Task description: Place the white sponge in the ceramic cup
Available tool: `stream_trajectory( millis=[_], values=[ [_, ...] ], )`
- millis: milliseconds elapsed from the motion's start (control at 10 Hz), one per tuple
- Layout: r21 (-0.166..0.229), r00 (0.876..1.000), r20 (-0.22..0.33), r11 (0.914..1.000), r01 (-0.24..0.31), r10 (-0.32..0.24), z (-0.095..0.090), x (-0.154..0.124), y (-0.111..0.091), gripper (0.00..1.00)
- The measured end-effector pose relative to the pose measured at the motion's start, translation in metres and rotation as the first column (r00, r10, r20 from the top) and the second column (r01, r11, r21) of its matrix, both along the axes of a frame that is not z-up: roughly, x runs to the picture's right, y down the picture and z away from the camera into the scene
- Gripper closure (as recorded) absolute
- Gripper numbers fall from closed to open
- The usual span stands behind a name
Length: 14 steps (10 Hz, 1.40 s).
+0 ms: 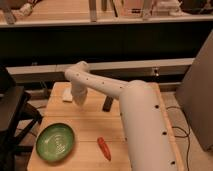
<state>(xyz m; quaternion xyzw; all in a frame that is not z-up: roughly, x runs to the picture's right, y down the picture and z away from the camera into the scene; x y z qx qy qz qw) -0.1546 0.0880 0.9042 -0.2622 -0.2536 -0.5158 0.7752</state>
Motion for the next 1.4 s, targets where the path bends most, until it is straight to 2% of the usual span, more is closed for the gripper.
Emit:
stream_trajectory(
  millis=[200, 400, 600, 700, 1000, 1300, 1400],
  values=[
    [0.046, 0.998, 0.055, 0.9989, 0.006, -0.008, 0.012, -0.014, -0.021, 0.69],
    [0.095, 0.992, 0.126, 0.9952, -0.021, 0.009, 0.027, -0.014, -0.044, 0.48],
    [0.135, 0.987, 0.161, 0.9908, 0.001, -0.023, 0.034, -0.024, -0.055, 0.27],
    [0.145, 0.983, 0.177, 0.9893, 0.018, -0.043, 0.038, -0.028, -0.057, 0.21],
    [0.137, 0.974, 0.190, 0.9861, 0.095, -0.120, 0.054, -0.043, -0.057, 0.20],
    [0.111, 0.965, 0.203, 0.9828, 0.148, -0.168, 0.075, -0.060, -0.054, 0.20],
    [0.111, 0.964, 0.207, 0.9832, 0.145, -0.165, 0.074, -0.070, -0.051, 0.20]
  ],
)
